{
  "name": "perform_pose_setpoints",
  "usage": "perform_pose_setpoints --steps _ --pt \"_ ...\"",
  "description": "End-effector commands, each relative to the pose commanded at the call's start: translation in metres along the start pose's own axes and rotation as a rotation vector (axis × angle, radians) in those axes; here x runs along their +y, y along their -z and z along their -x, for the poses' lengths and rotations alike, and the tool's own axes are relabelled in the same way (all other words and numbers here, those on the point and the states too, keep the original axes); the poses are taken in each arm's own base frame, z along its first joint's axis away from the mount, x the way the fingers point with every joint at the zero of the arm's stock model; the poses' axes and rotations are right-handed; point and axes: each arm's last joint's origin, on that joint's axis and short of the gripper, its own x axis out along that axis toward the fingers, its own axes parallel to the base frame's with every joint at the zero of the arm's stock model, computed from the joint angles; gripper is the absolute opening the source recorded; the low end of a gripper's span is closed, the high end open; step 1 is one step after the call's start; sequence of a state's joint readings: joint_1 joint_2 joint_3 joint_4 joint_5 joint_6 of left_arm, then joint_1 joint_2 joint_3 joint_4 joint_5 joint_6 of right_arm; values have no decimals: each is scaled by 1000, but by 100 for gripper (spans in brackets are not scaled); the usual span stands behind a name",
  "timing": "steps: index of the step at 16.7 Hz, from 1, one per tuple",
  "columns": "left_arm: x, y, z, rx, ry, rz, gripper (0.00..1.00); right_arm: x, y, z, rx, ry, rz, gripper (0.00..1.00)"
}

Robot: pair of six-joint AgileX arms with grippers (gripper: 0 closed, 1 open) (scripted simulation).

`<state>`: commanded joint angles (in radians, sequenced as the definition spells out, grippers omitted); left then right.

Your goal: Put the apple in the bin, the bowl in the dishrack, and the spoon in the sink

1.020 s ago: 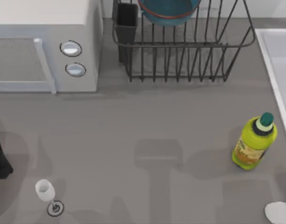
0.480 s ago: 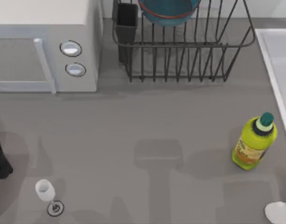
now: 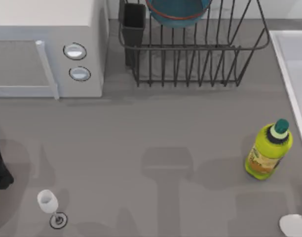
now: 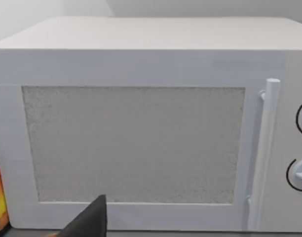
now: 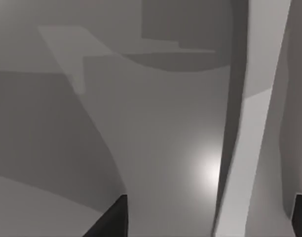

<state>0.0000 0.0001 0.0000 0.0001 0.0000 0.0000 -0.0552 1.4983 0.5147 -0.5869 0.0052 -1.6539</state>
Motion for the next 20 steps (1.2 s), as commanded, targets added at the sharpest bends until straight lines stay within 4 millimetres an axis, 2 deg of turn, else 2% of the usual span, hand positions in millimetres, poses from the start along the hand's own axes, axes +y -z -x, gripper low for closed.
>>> perform_pose_setpoints --steps 4,5,7,9,16,18,20 --pt "0 0 0 0 0 0 100 0 0 0 0 0 0 0" --pt "0 0 0 0 0 0 100 -1 -1 22 17 0 -41 0" --pt "0 0 0 0 0 0 100 -3 0 25 18 1 -43 0" --pt "0 0 0 0 0 0 100 -6 1 37 18 4 -46 0" --pt "0 0 0 0 0 0 100 -4 0 108 16 -20 -38 0" --pt "0 0 0 0 0 0 100 -2 0 120 17 -3 -40 0" --pt "0 0 0 0 0 0 100 -1 0 122 17 0 -41 0"
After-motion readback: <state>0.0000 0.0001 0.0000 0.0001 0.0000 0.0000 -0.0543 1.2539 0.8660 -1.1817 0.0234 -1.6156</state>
